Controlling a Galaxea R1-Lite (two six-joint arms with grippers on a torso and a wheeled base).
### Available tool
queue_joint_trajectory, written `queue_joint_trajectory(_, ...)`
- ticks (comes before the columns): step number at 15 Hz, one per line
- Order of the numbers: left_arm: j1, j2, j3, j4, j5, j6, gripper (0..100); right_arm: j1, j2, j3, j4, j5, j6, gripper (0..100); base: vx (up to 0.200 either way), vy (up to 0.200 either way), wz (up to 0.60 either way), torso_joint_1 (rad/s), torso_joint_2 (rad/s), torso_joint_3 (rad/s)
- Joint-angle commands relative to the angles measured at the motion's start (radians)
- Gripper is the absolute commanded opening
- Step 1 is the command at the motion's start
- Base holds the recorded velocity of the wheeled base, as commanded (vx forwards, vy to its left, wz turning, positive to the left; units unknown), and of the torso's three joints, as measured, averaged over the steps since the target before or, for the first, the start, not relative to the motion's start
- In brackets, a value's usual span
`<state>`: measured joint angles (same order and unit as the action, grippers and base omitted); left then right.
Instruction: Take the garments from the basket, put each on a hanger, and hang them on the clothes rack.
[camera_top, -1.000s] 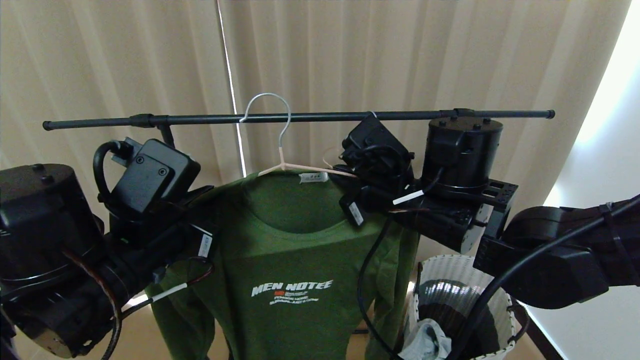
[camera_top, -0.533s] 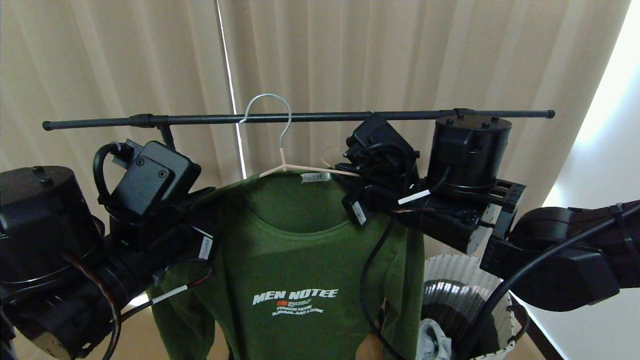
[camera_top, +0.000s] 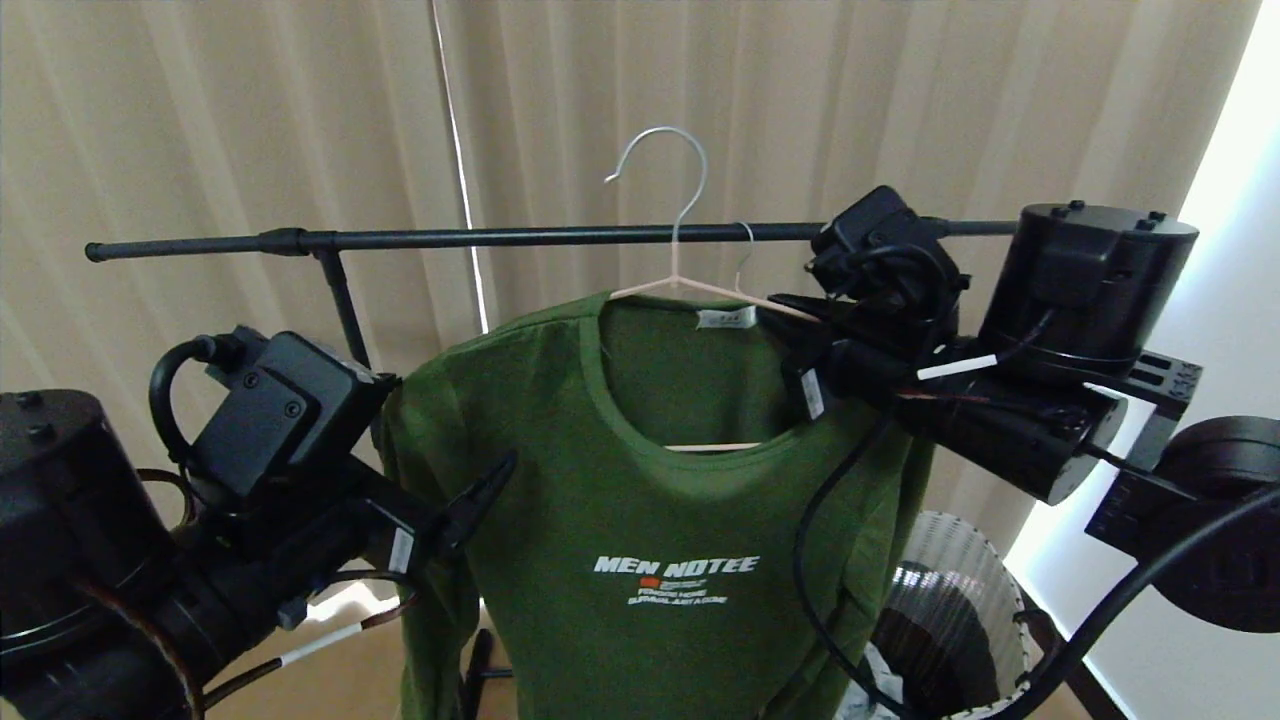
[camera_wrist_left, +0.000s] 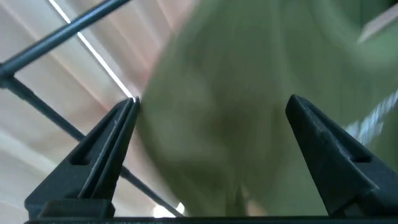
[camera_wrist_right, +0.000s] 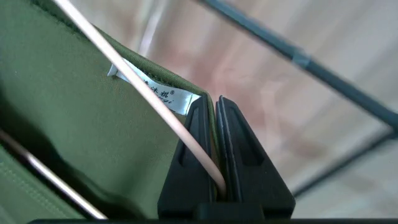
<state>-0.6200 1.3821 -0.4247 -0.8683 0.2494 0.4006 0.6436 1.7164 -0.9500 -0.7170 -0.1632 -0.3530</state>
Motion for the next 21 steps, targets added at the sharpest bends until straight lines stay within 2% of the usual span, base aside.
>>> queue_joint_trajectory(1, 0.006, -0.04, 0.038, -0.001, -0.001, -0.002, 100, -0.028, -0.067, 0.054, -0.018, 0.001, -0.001, 0, 0.0, 0.0, 0.0, 0.0, 0.0, 0.0)
queue_joint_trajectory(5, 0.068, -0.044, 0.121, -0.006, -0.002, -0.011, 100, -0.036, -0.144, 0.117, -0.047, 0.011, 0.0, 0, 0.0, 0.0, 0.0, 0.0, 0.0, 0.0)
queue_joint_trajectory(10, 0.112, -0.023, 0.106, -0.021, -0.007, -0.117, 100, -0.035, -0.178, 0.132, -0.047, 0.014, 0.0, 0, 0.0, 0.0, 0.0, 0.0, 0.0, 0.0)
queue_joint_trajectory(11, 0.121, -0.021, 0.106, -0.021, -0.009, -0.117, 100, -0.035, -0.178, 0.134, -0.047, 0.014, 0.0, 0, 0.0, 0.0, 0.0, 0.0, 0.0, 0.0)
queue_joint_trajectory(14, 0.171, -0.008, 0.106, -0.021, -0.099, -0.117, 100, -0.033, -0.187, 0.135, -0.047, 0.033, 0.0, 0, 0.0, 0.0, 0.0, 0.0, 0.0, 0.0)
queue_joint_trajectory(18, 0.169, 0.006, 0.109, -0.023, -0.107, -0.117, 100, -0.028, -0.189, 0.134, -0.047, 0.034, 0.0, 0, 0.0, 0.0, 0.0, 0.0, 0.0, 0.0)
queue_joint_trajectory(19, 0.171, 0.003, 0.11, -0.023, -0.105, -0.117, 0, -0.028, -0.19, 0.135, -0.047, 0.033, -0.001, 0, 0.0, 0.0, 0.0, 0.0, 0.0, 0.0)
queue_joint_trajectory(21, 0.203, -0.003, 0.124, -0.023, -0.105, -0.111, 0, -0.03, -0.192, 0.134, -0.045, 0.033, -0.003, 0, 0.0, 0.0, 0.0, 0.0, 0.0, 0.0)
